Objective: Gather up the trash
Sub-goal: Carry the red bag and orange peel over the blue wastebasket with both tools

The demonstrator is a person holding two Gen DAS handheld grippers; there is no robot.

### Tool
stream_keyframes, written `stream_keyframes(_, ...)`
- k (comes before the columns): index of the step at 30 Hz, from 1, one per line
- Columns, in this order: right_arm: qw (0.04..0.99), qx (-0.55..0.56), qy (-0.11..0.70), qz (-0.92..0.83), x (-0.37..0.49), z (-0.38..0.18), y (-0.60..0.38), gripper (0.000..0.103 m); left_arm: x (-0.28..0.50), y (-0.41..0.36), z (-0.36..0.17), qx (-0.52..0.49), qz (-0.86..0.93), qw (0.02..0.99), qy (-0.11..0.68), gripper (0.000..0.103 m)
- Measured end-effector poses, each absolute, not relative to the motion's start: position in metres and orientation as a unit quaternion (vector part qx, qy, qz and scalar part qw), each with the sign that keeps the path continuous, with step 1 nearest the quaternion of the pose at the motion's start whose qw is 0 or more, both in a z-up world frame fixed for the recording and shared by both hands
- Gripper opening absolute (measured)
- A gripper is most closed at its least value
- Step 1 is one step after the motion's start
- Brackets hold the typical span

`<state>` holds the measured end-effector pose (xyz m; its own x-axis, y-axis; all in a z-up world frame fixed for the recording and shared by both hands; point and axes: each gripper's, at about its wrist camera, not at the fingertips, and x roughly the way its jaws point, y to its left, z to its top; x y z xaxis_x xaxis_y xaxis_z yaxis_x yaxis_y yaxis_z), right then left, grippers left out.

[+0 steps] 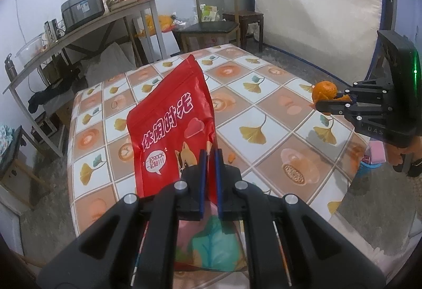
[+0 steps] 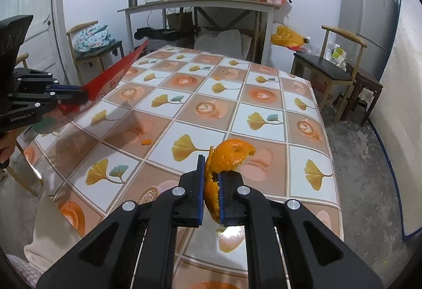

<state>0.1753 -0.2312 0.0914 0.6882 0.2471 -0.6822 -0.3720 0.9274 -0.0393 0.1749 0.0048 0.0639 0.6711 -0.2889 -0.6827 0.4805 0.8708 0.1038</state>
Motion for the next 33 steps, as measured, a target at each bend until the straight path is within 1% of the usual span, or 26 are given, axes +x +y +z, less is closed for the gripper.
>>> stream_keyframes(7, 0.930, -0.066, 0.330, 0.150, 0.157, 0.108, -0.258, 0.008, 0.164, -0.019, 0.081, 0.157, -0.228, 0.904, 0.326, 0.005)
stream_keyframes(11, 0.940, -0.053, 0.314, 0.120, 0.142, 0.119, -0.287, 0.008, 0.157, -0.050, 0.097, 0.168, -0.255, 0.902, 0.303, 0.005)
stream_keyframes(15, 0.950, -0.029, 0.305, 0.061, 0.117, 0.127, -0.337, 0.008, 0.148, -0.092, 0.113, 0.175, -0.301, 0.897, 0.273, 0.005)
stream_keyframes(21, 0.952, 0.025, 0.300, -0.052, 0.062, 0.127, -0.430, 0.008, 0.131, -0.181, 0.124, 0.179, -0.391, 0.867, 0.249, 0.005)
stream_keyframes(26, 0.939, 0.070, 0.302, -0.150, 0.005, 0.109, -0.509, 0.008, 0.108, -0.269, 0.118, 0.192, -0.467, 0.827, 0.248, 0.005)
stream_keyframes(31, 0.919, 0.124, 0.306, -0.215, -0.041, 0.080, -0.573, 0.008, 0.082, -0.357, 0.097, 0.198, -0.526, 0.782, 0.269, 0.005)
stream_keyframes(33, 0.912, 0.147, 0.308, -0.227, -0.052, 0.063, -0.593, 0.008, 0.068, -0.394, 0.079, 0.200, -0.546, 0.763, 0.281, 0.005)
